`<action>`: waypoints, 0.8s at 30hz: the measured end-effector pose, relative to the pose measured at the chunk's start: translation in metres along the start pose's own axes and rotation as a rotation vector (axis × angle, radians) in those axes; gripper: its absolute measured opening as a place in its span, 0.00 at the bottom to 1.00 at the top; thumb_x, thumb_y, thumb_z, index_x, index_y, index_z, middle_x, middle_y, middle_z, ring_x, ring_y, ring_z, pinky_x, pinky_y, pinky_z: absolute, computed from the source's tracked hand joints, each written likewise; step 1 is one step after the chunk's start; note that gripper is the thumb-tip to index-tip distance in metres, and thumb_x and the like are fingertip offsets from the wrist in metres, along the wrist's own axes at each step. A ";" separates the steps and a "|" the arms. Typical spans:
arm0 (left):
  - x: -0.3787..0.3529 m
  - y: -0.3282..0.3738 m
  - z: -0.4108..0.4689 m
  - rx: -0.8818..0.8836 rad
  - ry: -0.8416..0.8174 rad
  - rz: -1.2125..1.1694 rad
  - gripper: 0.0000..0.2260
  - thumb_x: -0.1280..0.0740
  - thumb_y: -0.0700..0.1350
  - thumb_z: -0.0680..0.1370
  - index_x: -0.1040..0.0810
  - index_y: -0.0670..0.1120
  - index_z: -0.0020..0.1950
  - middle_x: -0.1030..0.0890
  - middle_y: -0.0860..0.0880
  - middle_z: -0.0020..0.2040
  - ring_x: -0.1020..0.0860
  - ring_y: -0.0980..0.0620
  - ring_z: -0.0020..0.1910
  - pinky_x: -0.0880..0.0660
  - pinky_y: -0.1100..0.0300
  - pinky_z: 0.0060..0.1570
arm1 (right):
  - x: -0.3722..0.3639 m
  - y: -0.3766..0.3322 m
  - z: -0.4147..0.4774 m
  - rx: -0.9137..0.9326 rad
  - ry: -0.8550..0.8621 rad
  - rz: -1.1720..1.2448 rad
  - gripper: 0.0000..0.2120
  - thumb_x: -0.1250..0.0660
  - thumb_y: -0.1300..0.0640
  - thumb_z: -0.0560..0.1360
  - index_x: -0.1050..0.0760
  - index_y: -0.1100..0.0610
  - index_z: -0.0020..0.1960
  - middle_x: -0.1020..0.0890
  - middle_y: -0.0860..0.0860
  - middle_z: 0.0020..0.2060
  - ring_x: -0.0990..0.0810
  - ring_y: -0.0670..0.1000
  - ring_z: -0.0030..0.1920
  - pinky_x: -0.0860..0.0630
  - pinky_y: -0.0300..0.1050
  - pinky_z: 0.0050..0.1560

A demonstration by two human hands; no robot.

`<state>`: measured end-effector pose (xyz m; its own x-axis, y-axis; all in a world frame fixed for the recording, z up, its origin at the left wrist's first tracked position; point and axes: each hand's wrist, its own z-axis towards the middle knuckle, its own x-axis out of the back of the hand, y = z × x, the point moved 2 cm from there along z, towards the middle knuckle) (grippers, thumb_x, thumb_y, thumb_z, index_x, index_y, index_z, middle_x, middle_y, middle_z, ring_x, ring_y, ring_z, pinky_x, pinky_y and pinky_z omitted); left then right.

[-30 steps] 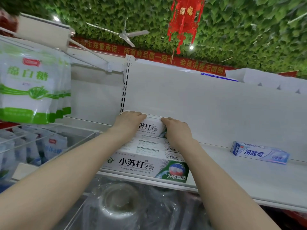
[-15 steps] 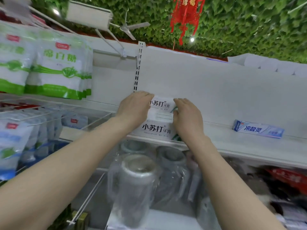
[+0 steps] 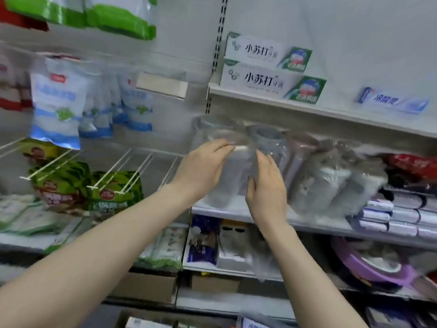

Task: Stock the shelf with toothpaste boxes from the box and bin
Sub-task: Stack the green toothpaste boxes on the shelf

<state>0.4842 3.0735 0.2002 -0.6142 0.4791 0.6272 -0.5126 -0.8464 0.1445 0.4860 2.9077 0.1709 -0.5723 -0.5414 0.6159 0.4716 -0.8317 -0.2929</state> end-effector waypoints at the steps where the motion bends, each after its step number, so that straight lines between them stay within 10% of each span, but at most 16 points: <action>1: -0.009 -0.002 -0.017 0.024 -0.049 -0.009 0.17 0.32 0.33 0.73 0.21 0.41 0.62 0.20 0.45 0.61 0.21 0.44 0.58 0.22 0.52 0.53 | -0.008 0.002 -0.019 -0.016 -0.058 -0.013 0.28 0.35 0.68 0.76 0.35 0.63 0.74 0.29 0.57 0.71 0.33 0.59 0.73 0.35 0.54 0.73; 24: -0.206 -0.009 -0.487 0.635 -0.717 -0.086 0.21 0.29 0.31 0.70 0.21 0.41 0.63 0.20 0.44 0.60 0.21 0.43 0.58 0.23 0.53 0.55 | -0.212 0.076 -0.469 -0.259 -0.927 0.085 0.33 0.33 0.71 0.67 0.32 0.62 0.71 0.23 0.60 0.63 0.25 0.61 0.64 0.28 0.56 0.65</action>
<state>0.3229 3.0960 -0.3027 0.0312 0.4672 0.8836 0.0117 -0.8841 0.4671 0.3283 2.9013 -0.3253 0.2660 -0.3813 0.8854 0.2604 -0.8559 -0.4468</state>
